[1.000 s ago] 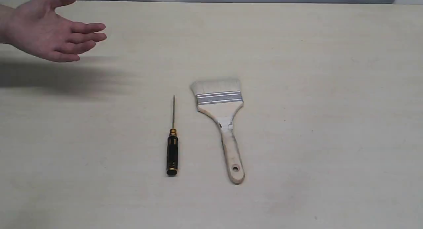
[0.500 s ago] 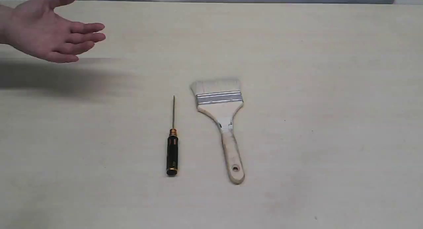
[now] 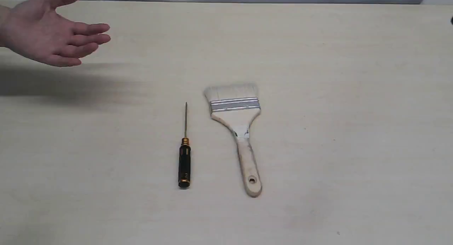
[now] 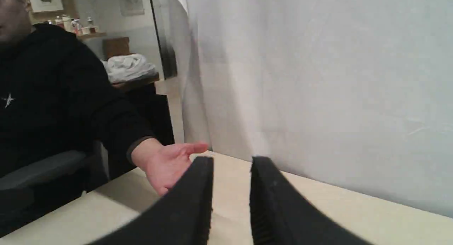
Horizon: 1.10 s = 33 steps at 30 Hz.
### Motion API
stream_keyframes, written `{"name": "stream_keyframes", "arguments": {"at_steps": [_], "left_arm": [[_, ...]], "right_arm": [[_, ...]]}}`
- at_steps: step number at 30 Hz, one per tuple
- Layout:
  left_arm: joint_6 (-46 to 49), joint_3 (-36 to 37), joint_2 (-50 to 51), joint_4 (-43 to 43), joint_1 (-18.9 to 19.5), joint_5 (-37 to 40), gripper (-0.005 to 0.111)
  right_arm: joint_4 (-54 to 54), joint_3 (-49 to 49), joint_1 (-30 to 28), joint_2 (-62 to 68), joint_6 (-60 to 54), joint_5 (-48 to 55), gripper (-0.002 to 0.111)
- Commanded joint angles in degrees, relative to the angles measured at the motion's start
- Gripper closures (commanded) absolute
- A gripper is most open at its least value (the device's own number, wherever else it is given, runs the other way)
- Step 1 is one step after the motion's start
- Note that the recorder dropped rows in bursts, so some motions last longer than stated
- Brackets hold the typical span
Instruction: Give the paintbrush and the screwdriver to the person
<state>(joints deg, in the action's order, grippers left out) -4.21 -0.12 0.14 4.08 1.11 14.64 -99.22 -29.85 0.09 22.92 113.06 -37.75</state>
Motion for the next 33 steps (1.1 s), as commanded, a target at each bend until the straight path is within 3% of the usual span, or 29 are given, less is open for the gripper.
{"name": "stream_keyframes", "arguments": {"at_steps": [1, 8, 13, 21, 26, 29, 33], "left_arm": [[-0.12, 0.12, -0.14, -0.03, -0.47, -0.37, 0.107], [-0.12, 0.12, -0.14, -0.03, -0.47, -0.37, 0.107], [-0.12, 0.12, -0.14, -0.03, -0.47, -0.37, 0.107], [-0.12, 0.12, -0.14, -0.03, -0.47, -0.37, 0.107], [-0.12, 0.12, -0.14, -0.03, -0.47, -0.37, 0.107], [-0.12, 0.12, -0.14, -0.22, -0.47, -0.21, 0.107], [-0.12, 0.12, -0.14, -0.22, -0.47, -0.31, 0.107]], "right_arm": [[-0.72, -1.43, 0.07, 4.21, -0.67, -0.25, 0.086], [-0.72, -1.28, 0.07, 12.59, -14.12, 2.32, 0.086], [-0.72, -1.28, 0.07, 16.11, -20.97, 11.56, 0.086], [-0.72, -1.28, 0.22, 16.89, -23.96, 4.91, 0.086], [-0.72, -1.48, 5.43, 16.89, -32.99, 5.55, 0.086], [-0.72, -1.52, 10.1, 16.89, -40.33, 16.14, 0.086], [-0.72, -1.64, 16.02, 16.89, -39.9, 42.92, 0.086]]}}
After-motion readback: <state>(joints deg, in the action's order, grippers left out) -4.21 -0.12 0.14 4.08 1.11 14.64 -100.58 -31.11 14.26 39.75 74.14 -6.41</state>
